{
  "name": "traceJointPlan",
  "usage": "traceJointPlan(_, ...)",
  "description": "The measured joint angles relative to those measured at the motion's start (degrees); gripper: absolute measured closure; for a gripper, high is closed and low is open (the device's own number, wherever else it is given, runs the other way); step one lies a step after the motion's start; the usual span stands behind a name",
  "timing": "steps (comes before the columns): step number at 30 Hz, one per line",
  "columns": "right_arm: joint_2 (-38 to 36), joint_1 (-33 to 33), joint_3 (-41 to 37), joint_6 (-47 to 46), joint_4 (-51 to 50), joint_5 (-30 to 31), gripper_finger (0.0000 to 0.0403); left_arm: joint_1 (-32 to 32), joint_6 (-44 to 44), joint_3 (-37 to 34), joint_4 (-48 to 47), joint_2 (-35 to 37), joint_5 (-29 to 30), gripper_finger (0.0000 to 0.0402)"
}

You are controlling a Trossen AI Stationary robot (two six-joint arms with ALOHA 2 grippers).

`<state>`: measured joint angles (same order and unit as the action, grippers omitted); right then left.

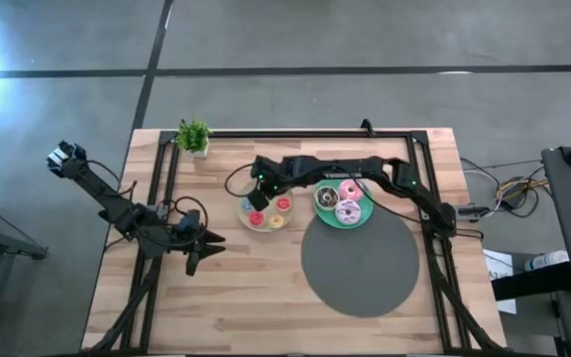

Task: Pick & Place donuts
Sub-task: Put the small white donut on the white plate, then return to Home Position

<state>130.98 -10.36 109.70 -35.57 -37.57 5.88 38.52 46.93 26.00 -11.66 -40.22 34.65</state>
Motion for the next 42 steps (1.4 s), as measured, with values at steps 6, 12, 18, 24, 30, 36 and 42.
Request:
traceJointPlan(6,5.9,0.2,6.8,0.8,-7.2,5.3,0.0364,0.0,0.1,0.0,-0.3,0.0,0.0,0.0284)
traceJointPlan(12,8.6,0.2,13.4,3.0,-10.1,8.5,0.0294,0.0,0.9,0.0,-0.3,0.0,0.0,0.0284)
traceJointPlan(18,10.1,0.7,16.5,5.4,-12.8,6.2,0.0245,0.0,-0.1,-0.1,-1.0,0.0,1.4,0.0284)
traceJointPlan(24,8.9,1.2,16.8,6.1,-21.0,6.3,0.0221,0.0,-0.1,-0.1,-1.0,0.0,1.5,0.0284)
traceJointPlan(30,4.4,3.5,16.9,7.7,-24.4,7.6,0.0212,0.0,-0.2,-0.1,-1.0,0.0,2.7,0.0284)
traceJointPlan(36,-4.1,10.1,15.4,12.9,-28.9,11.9,0.0216,-0.1,0.1,-0.1,0.0,0.1,1.9,0.0284)
traceJointPlan(42,-18.8,18.3,-5.5,0.9,-26.1,15.1,0.0233,-8.1,-3.5,-2.4,4.4,0.1,-7.2,0.0284)
